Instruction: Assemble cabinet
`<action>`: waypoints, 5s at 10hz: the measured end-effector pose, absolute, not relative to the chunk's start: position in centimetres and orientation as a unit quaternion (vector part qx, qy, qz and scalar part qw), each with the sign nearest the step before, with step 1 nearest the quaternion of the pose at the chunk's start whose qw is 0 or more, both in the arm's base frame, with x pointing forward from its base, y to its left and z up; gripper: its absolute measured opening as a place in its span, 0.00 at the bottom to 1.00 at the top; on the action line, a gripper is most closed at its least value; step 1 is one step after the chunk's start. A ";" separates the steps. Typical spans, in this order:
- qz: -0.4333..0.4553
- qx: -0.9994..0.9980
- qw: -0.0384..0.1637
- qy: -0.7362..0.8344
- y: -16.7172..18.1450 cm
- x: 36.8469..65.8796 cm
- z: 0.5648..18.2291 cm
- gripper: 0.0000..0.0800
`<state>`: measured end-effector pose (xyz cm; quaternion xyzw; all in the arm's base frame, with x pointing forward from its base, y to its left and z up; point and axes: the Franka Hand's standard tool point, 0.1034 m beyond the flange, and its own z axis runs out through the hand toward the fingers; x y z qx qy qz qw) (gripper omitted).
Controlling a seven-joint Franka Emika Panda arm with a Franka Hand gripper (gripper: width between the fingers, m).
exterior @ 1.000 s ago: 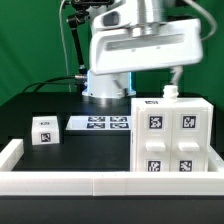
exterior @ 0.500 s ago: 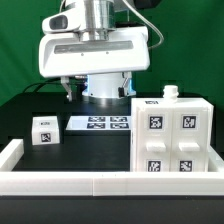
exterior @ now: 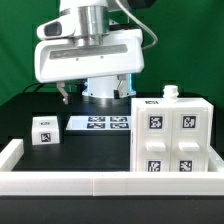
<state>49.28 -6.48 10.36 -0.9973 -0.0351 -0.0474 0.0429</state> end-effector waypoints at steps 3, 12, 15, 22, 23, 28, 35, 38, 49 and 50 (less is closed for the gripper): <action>-0.030 -0.999 0.035 -0.025 -10.6 45.9 8.8 1.00; -0.035 -0.996 0.004 -0.082 -15.3 40.4 6.3 1.00; -0.022 -0.995 -0.002 -0.097 -17.4 37.7 4.3 1.00; 0.006 -0.995 0.002 -0.099 -17.0 36.5 1.0 1.00; 0.008 -0.995 0.003 -0.099 -17.1 36.3 0.8 1.00; 0.010 -0.995 0.004 -0.098 -16.9 36.2 0.7 0.85; -0.001 -0.996 0.015 -0.088 -15.0 37.9 3.4 0.70; -0.011 -0.998 0.030 -0.057 -10.0 39.9 6.8 0.70; 0.003 -0.995 0.031 0.091 3.3 47.2 12.5 0.70; 0.005 -0.996 0.030 0.088 3.4 47.2 12.6 0.70</action>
Offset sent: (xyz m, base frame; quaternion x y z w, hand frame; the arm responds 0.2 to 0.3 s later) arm -0.0517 -0.0533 -0.0208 -0.0289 0.0704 -0.0447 0.9961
